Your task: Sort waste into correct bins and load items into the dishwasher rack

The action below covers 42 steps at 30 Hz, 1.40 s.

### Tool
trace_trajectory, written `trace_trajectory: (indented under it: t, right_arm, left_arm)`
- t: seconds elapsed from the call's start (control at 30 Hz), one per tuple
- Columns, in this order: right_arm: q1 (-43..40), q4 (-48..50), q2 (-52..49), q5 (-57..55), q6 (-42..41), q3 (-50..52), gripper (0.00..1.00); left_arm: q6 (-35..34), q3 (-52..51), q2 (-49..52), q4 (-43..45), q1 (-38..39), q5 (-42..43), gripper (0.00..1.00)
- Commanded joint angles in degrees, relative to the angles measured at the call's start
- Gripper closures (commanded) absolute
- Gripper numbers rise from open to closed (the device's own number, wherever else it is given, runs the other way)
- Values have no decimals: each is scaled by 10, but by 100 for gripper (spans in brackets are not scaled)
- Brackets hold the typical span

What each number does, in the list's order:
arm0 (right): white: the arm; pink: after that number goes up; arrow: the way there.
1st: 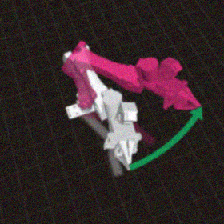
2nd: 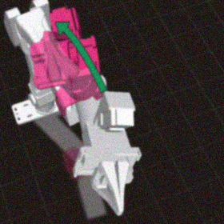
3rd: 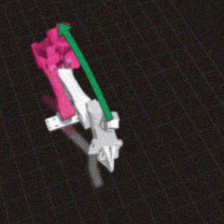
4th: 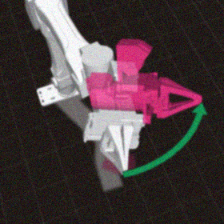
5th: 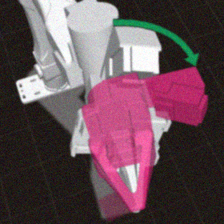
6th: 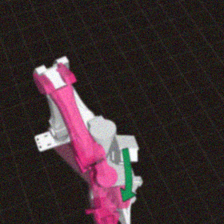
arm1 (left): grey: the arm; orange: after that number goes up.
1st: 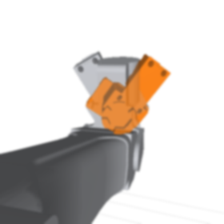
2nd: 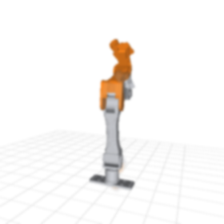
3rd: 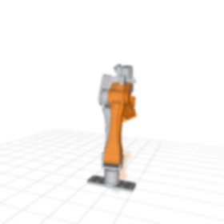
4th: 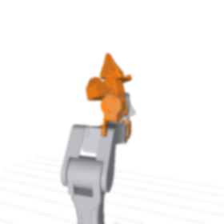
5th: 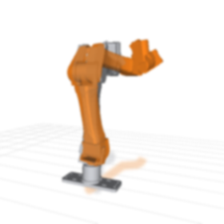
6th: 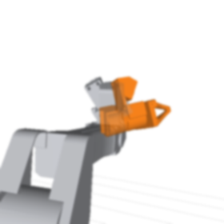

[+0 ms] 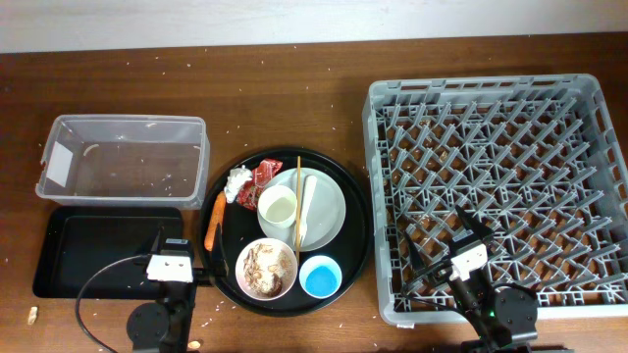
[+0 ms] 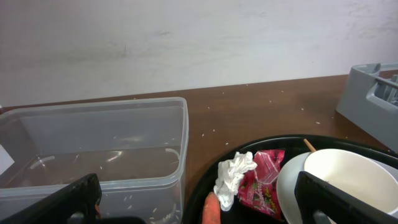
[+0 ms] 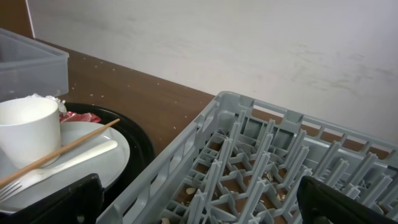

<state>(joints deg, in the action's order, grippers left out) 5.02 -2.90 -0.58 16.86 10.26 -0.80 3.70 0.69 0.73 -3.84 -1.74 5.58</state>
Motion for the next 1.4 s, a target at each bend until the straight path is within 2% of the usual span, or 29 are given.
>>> trace_trajectory:
  t: [0.0, 0.6, 0.67, 0.73, 0.77, 0.8, 0.83, 0.9, 0.93, 1.0, 1.07, 1.1, 1.13, 1.17, 1.27, 1.3, 1.33, 1.37]
  right_arm:
    - [-2, 1, 4, 5, -6, 5, 1]
    - [-2, 3, 4, 5, -6, 5, 1]
    - [-2, 25, 4, 45, -7, -2, 1]
    - [-2, 38, 4, 101, -7, -37, 1]
    - [-2, 16, 4, 100, -27, -76, 1]
    - [-2, -62, -8, 47, -123, -163, 2]
    - [-2, -145, -42, 10, -142, -241, 1]
    - [-2, -230, -125, 5, -142, -346, 1]
    - [-2, -310, -227, 7, -142, -458, 1]
    - [-2, -430, -366, 4, -140, -615, 1]
    - [-2, -554, -523, 10, -141, -781, 1]
    - [-2, -600, -583, 62, -142, -820, 1]
    - [-2, -629, -621, 94, -142, -826, 1]
    - [-2, -648, -648, 96, -142, -826, 1]
    - [-2, -653, -686, 97, -142, -826, 1]
    - [-2, -653, -685, 97, -149, -826, 1]
    - [-2, -657, -685, 95, -157, -826, 1]
    - [-2, -663, -685, 95, -157, -826, 2]
  left_arm:
    - [9, -2, -4, -3, -2, -4, 1]
    - [9, -2, -4, -3, -2, 3, 1]
    - [9, -2, -4, 21, -2, 91, 1]
    - [4, 4, -4, 86, -2, 178, 1]
    - [-35, 21, -4, 92, -2, 175, 1]
    - [-67, 78, 12, 38, -2, 171, 1]
    - [-67, 136, 45, -20, -2, 165, 1]
    - [-68, 259, 144, -137, -2, 165, 1]
    - [-67, 345, 222, -219, -2, 165, 1]
    - [-67, 485, 363, -328, -2, 168, 1]
    - [-67, 645, 520, -473, 9, 183, 1]
    - [-78, 694, 576, -505, 16, 196, 1]
    - [-86, 701, 613, -499, 16, 283, 1]
    - [-84, 701, 641, -501, 29, 289, 1]
    - [-80, 701, 740, -569, 148, 84, 1]
    - [-115, 701, 782, -573, 189, 21, 1]
    - [-151, 701, 831, -554, 212, -31, 24]
    - [-167, 701, 876, -535, 215, -39, 38]
